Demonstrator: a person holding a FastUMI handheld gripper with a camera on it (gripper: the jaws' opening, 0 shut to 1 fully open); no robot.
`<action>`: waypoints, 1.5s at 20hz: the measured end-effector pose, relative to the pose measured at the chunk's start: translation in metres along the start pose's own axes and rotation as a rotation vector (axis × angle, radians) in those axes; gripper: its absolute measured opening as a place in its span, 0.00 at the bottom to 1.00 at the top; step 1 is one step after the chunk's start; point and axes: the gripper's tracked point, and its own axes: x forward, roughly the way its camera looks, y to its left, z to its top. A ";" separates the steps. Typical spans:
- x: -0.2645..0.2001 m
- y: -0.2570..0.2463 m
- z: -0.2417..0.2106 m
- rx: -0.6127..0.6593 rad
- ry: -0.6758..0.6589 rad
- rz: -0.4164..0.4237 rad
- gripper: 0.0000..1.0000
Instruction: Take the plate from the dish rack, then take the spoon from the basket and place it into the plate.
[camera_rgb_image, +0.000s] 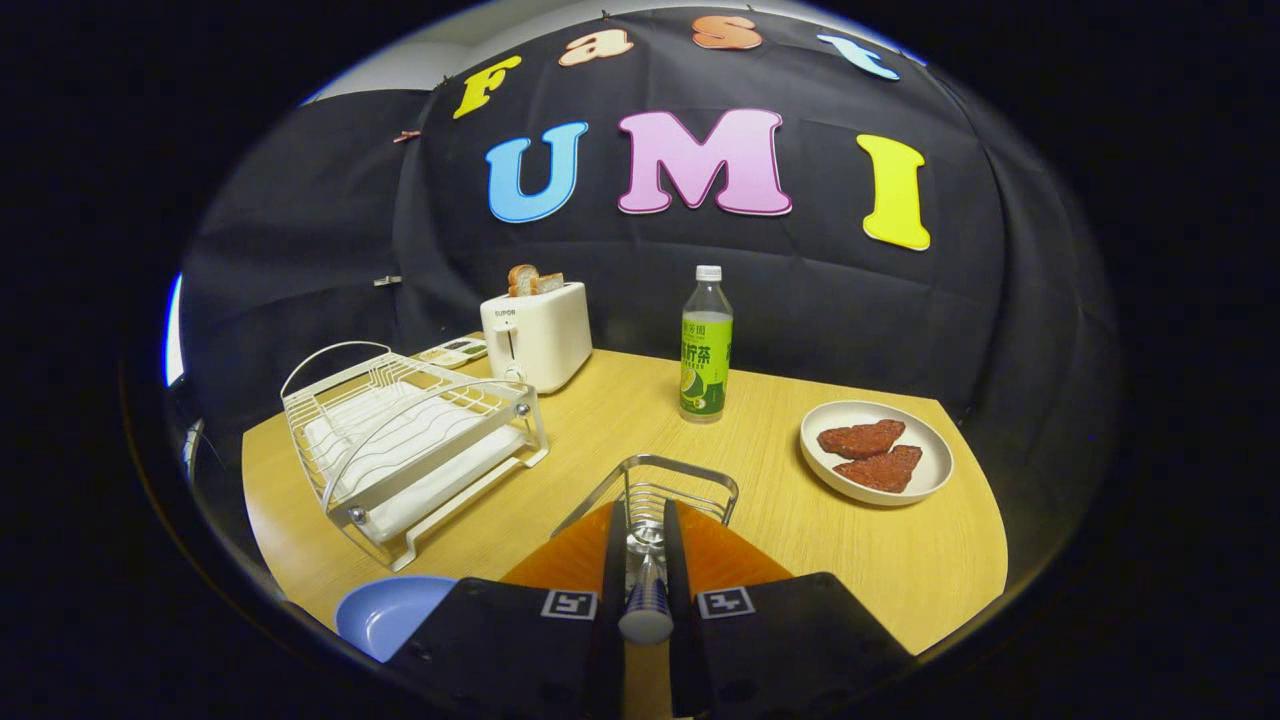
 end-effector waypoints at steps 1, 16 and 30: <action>-0.001 0.001 0.001 0.014 0.011 0.008 0.21; -0.101 0.060 0.092 0.037 -0.061 0.203 0.20; -0.094 0.120 -0.024 -0.075 0.155 0.345 0.21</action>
